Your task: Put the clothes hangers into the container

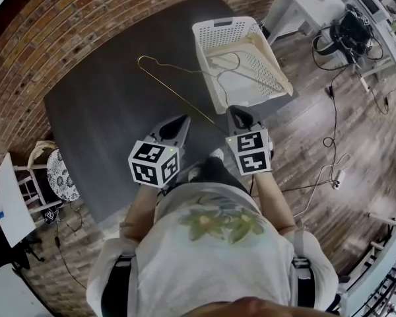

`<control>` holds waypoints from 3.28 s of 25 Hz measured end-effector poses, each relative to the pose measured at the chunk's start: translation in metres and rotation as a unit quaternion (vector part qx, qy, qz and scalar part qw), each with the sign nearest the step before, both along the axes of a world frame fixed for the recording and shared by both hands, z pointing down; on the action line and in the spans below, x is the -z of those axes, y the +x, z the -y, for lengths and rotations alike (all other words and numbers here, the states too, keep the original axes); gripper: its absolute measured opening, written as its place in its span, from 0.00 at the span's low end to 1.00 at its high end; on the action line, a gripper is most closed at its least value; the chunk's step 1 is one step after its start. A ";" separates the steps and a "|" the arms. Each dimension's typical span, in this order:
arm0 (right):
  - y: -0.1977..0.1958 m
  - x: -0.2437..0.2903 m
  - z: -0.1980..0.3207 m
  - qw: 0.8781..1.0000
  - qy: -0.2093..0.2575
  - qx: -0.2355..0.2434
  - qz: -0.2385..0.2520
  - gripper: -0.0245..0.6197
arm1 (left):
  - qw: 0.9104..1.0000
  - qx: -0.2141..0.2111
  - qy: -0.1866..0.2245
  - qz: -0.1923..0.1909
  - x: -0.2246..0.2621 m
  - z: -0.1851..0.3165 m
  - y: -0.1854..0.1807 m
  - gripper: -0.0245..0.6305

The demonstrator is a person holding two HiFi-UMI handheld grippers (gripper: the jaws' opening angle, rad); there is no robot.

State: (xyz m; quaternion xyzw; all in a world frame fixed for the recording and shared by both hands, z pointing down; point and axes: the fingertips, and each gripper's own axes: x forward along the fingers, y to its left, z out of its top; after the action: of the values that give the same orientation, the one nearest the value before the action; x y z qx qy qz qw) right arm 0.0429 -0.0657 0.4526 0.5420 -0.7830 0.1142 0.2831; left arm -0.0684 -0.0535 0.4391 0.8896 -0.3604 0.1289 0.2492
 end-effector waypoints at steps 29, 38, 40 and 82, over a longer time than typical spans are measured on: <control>0.122 0.011 0.020 0.991 0.012 -0.106 -0.082 0.10 | 0.997 -0.073 -0.002 -0.001 0.000 0.018 0.075 0.08; 0.151 0.015 0.034 0.982 0.009 -0.112 -0.149 0.10 | 0.997 -0.075 -0.001 0.001 0.003 0.026 0.081 0.08; 0.155 0.015 0.037 0.980 0.009 -0.107 -0.166 0.10 | 0.997 -0.075 -0.001 0.001 0.002 0.027 0.083 0.08; 0.158 -0.043 0.129 0.941 -0.044 0.027 -0.334 0.10 | 0.999 -0.029 -0.017 0.004 -0.013 0.095 0.096 0.08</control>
State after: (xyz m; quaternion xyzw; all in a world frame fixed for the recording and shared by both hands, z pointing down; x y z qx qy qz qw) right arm 0.2005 -0.1942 0.4952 0.5150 -0.6520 -0.0464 0.5545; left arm 0.0271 -0.1485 0.4523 0.8948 -0.3331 0.1454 0.2592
